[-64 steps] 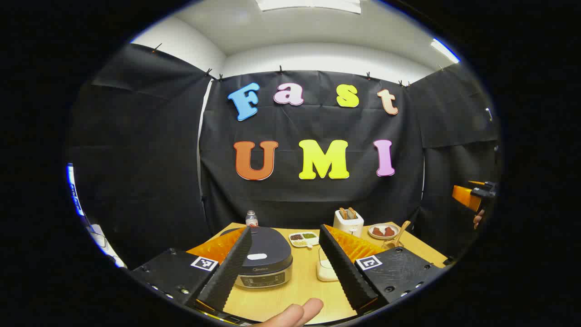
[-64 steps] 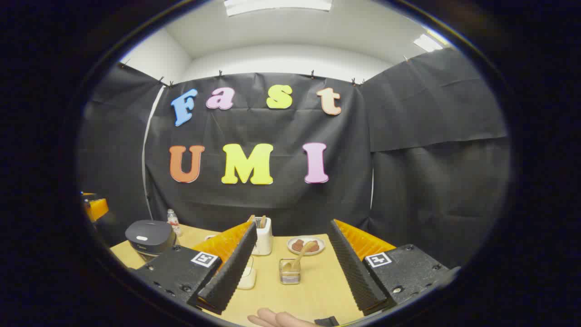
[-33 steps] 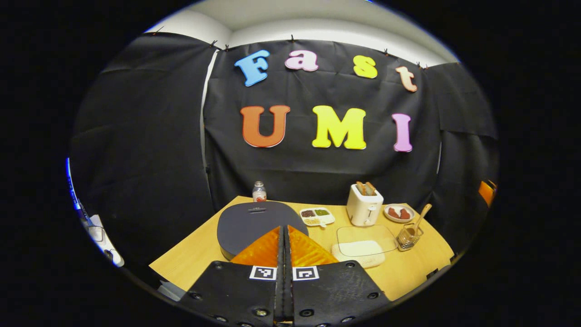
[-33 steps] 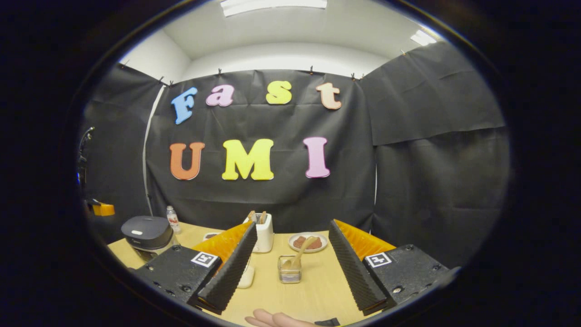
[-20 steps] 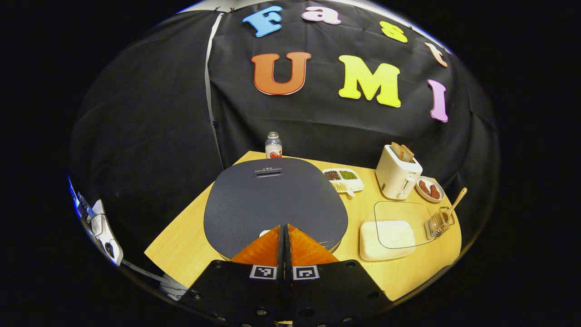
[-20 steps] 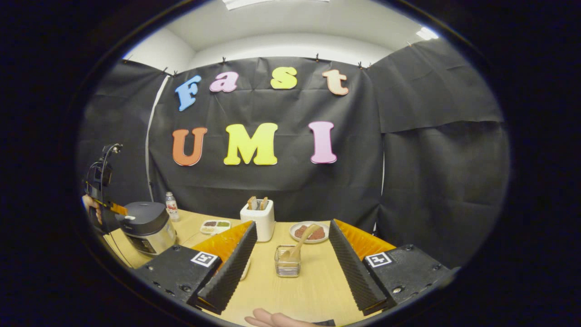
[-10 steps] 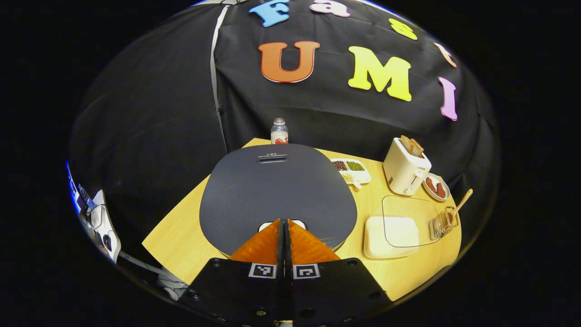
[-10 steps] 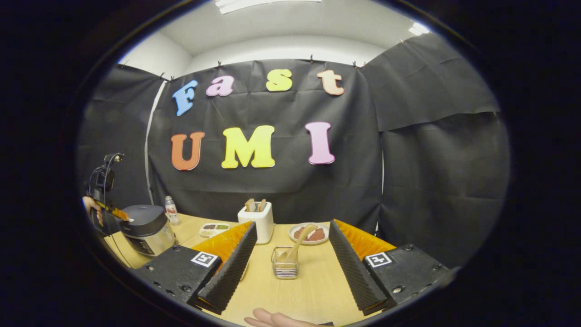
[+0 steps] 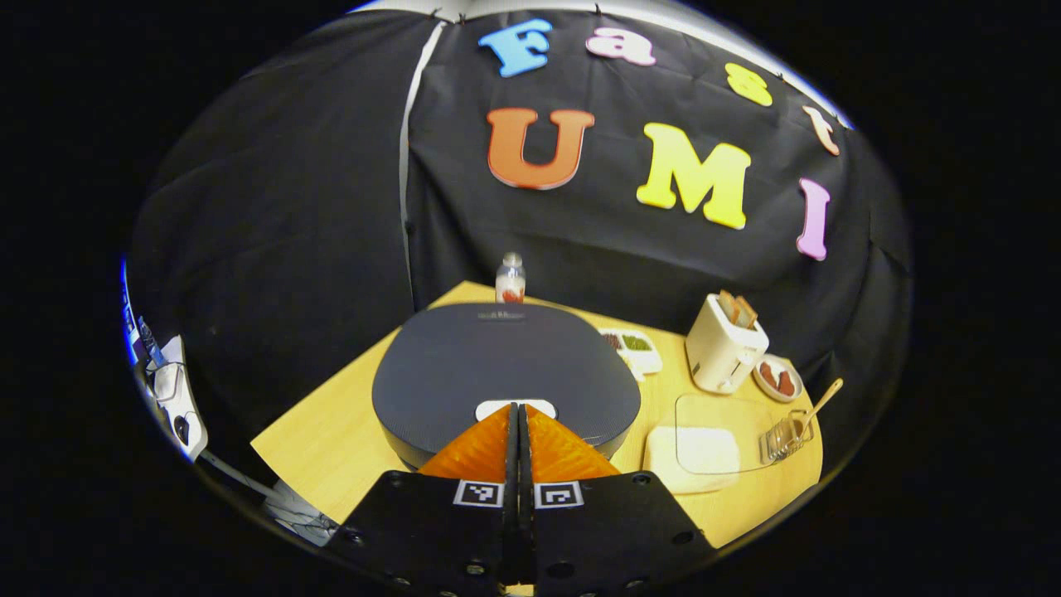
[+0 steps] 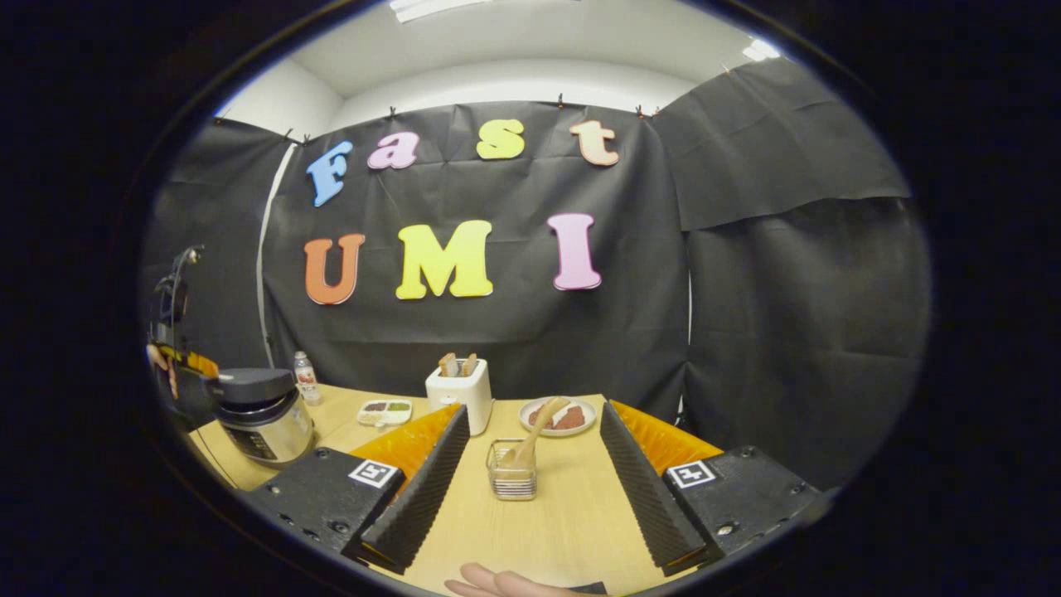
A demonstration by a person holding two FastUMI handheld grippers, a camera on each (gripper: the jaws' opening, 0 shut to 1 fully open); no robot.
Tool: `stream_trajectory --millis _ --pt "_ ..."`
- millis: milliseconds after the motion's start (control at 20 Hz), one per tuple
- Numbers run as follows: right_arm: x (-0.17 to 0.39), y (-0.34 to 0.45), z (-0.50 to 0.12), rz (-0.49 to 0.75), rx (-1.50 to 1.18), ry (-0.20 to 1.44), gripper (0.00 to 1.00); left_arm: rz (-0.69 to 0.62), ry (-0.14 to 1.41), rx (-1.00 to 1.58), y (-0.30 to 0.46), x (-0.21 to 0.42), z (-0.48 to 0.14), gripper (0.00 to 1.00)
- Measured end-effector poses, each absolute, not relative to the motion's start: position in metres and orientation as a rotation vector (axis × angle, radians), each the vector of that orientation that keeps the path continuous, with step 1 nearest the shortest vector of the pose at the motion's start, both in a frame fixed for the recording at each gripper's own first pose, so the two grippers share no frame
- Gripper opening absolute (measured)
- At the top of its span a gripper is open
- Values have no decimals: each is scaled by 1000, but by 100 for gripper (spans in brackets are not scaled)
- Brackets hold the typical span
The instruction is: Close the left gripper, press the button to open the rice cooker; take a wooden spoon from the chopstick holder with the right hand, scoop a spoonful of rice and pour it into the rice cooker, then put the wooden spoon back into the chopstick holder.
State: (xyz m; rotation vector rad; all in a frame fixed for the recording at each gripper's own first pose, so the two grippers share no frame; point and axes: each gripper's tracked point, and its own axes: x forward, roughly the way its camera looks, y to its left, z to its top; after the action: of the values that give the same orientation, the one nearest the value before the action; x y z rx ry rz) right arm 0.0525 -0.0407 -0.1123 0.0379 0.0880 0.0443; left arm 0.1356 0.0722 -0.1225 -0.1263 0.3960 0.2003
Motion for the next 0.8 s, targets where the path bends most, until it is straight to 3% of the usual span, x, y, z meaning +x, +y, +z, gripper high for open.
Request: stream_trajectory --millis 150,400,800 --pt "49 -44 -113 35 35 81 100 146 319 -132 55 111 -93 6" --pt "44 -42 -114 35 39 76 100 155 193 -33 44 80 -65 96" --pt "73 -35 -138 44 49 113 100 105 108 -19 18 36 -46 97"
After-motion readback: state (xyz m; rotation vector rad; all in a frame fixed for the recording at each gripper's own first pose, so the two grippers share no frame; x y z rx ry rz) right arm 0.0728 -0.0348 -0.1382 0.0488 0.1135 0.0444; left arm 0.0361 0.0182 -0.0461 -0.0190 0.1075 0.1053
